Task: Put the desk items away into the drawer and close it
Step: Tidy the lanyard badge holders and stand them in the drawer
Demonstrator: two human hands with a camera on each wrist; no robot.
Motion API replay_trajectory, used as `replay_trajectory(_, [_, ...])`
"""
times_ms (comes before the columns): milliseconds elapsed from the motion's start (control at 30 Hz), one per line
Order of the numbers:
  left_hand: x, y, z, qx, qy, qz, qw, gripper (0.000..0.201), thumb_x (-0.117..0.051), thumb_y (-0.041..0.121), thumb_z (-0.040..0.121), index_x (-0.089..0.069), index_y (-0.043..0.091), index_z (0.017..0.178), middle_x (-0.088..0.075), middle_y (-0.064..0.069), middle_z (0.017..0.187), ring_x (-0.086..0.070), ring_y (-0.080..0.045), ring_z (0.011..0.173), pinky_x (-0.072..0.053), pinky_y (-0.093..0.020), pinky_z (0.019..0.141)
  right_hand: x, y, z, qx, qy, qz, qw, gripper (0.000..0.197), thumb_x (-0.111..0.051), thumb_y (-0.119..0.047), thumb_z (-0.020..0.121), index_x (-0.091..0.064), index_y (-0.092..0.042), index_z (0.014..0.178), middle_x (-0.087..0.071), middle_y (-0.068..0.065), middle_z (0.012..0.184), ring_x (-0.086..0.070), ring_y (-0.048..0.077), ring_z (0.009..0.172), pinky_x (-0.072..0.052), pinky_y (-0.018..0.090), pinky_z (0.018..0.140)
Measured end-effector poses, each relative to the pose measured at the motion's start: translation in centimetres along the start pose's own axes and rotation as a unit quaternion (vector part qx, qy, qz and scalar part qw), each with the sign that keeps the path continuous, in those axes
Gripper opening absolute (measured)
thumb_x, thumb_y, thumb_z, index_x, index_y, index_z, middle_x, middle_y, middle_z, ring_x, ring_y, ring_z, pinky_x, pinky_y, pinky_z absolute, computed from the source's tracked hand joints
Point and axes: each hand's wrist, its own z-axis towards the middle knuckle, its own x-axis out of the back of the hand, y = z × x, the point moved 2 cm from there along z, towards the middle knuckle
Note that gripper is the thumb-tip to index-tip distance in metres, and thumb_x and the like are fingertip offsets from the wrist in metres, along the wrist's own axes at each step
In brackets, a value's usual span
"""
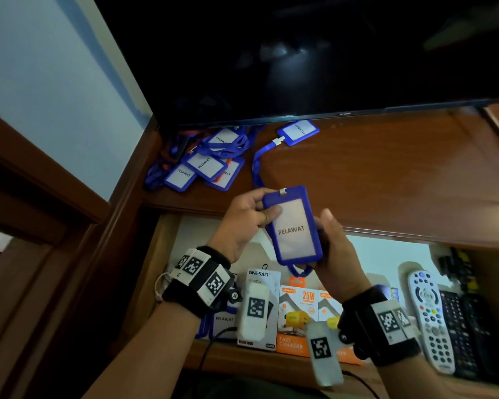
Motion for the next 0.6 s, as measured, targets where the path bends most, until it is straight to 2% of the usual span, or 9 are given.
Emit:
replay_trajectory(67, [-0.1, -0.4, 0.0, 0.008, 0.018, 0.014, 1.0, 0.024, -0.052, -0.006, 0.09, -0.061, 0.014, 0.101, -0.067, -0.005, 0.088, -0.063, -0.013, 0.079, -0.052, -0.018, 0.065, 0.3, 0.0, -0.2, 0.001, -0.005, -0.007, 1.0, 0.064, -0.064, -0.077, 0.062, -0.071, -0.016, 0.081, -0.05, 0.028, 0.088, -0.041, 0.036, 0.07, -0.037, 0.036, 0.059])
replay_trajectory(133, [-0.3, -0.7, 0.0, 0.014, 0.034, 0.017, 0.999, 0.021, -0.052, -0.005, 0.09, -0.061, 0.011, 0.102, -0.067, -0.005, 0.086, -0.062, -0.011, 0.075, -0.05, -0.016, 0.06, 0.6, 0.0, -0.3, 0.002, -0.013, -0.026, 1.0, 0.051, -0.069, -0.058, 0.067, -0.066, -0.013, 0.091, -0.049, 0.023, 0.083, -0.035, 0.028, 0.059, -0.034, 0.028, 0.047])
replay_trajectory(233, [-0.4, -0.8, 0.1, 0.015, 0.06, 0.008, 0.998, 0.021, -0.052, -0.004, 0.091, -0.062, 0.014, 0.095, -0.067, -0.003, 0.084, -0.063, -0.007, 0.07, -0.048, -0.014, 0.057, 0.9, 0.1, -0.3, -0.014, -0.001, -0.062, 0.998, 0.029, -0.073, -0.031, 0.076, -0.066, -0.015, 0.099, -0.049, 0.019, 0.082, -0.031, 0.024, 0.054, -0.03, 0.029, 0.046])
replay_trajectory(333, [-0.7, -1.3, 0.1, 0.033, 0.052, 0.006, 0.998, 0.019, -0.054, 0.002, 0.091, -0.064, 0.016, 0.099, -0.069, -0.005, 0.091, -0.063, -0.016, 0.084, -0.05, -0.023, 0.071, 1.4, 0.2, -0.3, -0.014, 0.026, -0.065, 0.997, 0.012, -0.062, -0.018, 0.089, -0.065, -0.013, 0.099, -0.046, 0.019, 0.078, -0.028, 0.021, 0.05, -0.032, 0.027, 0.042])
replay_trajectory(400, [-0.8, -1.7, 0.1, 0.068, 0.036, -0.017, 0.997, 0.016, -0.056, 0.008, 0.091, -0.066, 0.014, 0.102, -0.068, -0.008, 0.095, -0.061, -0.021, 0.088, -0.046, -0.031, 0.077, 1.6, 0.0, -0.4, -0.004, 0.034, -0.054, 0.998, 0.01, -0.057, -0.013, 0.09, -0.065, -0.011, 0.097, -0.044, 0.019, 0.075, -0.028, 0.022, 0.051, -0.032, 0.024, 0.04])
replay_trajectory(500, [-0.5, -1.4, 0.0, 0.146, 0.033, -0.048, 0.988, 0.019, -0.064, 0.025, 0.087, -0.067, 0.01, 0.099, -0.067, -0.007, 0.086, -0.06, -0.018, 0.074, -0.045, -0.024, 0.062, 2.1, 0.1, -0.5, -0.004, 0.025, -0.069, 0.997, 0.009, -0.065, -0.013, 0.085, -0.067, -0.011, 0.093, -0.053, 0.019, 0.076, -0.033, 0.029, 0.064, -0.032, 0.023, 0.043])
replay_trajectory(567, [-0.2, -1.2, 0.0, 0.193, 0.018, -0.017, 0.981, 0.026, -0.068, 0.032, 0.082, -0.067, 0.01, 0.096, -0.065, -0.005, 0.079, -0.058, -0.014, 0.065, -0.044, -0.02, 0.052, 2.1, 0.2, -0.6, -0.012, 0.015, -0.091, 0.996, 0.009, -0.065, -0.013, 0.082, -0.067, -0.01, 0.091, -0.059, 0.012, 0.07, -0.037, 0.027, 0.062, -0.032, 0.023, 0.045])
replay_trajectory(600, [0.0, -1.2, 0.0, 0.207, 0.004, -0.001, 0.978, 0.026, -0.068, 0.033, 0.082, -0.066, 0.011, 0.096, -0.065, -0.005, 0.079, -0.059, -0.013, 0.065, -0.045, -0.02, 0.052, 2.1, 0.2, -0.7, -0.016, 0.008, -0.098, 0.995, 0.01, -0.065, -0.014, 0.082, -0.067, -0.008, 0.089, -0.061, 0.009, 0.068, -0.04, 0.026, 0.061, -0.033, 0.023, 0.047])
